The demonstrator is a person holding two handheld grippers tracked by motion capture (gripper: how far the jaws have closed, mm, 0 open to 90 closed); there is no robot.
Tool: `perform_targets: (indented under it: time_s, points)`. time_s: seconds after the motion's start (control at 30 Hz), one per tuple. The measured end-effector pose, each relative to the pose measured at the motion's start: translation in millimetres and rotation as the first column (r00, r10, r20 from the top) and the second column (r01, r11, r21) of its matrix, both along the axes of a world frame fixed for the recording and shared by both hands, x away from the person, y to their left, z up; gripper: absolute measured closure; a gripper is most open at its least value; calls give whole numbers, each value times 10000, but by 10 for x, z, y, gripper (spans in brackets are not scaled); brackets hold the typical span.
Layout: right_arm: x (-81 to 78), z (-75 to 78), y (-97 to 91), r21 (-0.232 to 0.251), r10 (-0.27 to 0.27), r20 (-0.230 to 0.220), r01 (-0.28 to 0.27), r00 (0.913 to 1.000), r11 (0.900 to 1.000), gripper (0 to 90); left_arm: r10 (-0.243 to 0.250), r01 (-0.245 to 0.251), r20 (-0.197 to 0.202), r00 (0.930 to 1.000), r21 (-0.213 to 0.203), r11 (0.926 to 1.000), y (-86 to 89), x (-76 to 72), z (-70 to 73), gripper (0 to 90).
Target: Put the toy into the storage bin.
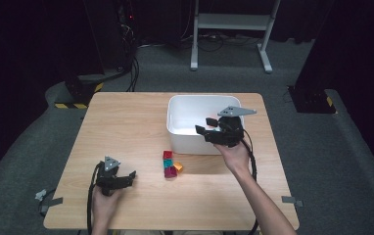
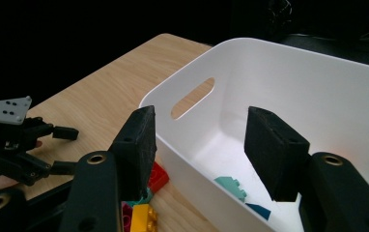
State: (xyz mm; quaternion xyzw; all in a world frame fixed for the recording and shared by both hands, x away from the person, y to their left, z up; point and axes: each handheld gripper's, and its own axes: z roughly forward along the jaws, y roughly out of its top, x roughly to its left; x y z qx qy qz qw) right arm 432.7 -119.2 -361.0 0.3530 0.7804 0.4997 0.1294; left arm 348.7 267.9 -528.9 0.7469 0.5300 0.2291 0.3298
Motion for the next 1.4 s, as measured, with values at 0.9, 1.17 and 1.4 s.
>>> perform_targets:
  time_s: [0.9,1.17,1.4]
  points:
    - [-342,-590,137,-562,602,-54,-604,9982,9966,452,3,-3,2,10000,-5,10000,-1,0,0,161]
    - [-403,-835,224,-944,634,-290,-659,9976,9933,453,10,-10,1,10000,-3,10000,-1,0,0,161]
    - [-416,-1036,338,-1161,702,-546,-762,9960,9903,460,11,-11,0,10000,-3,10000,-1,0,0,161]
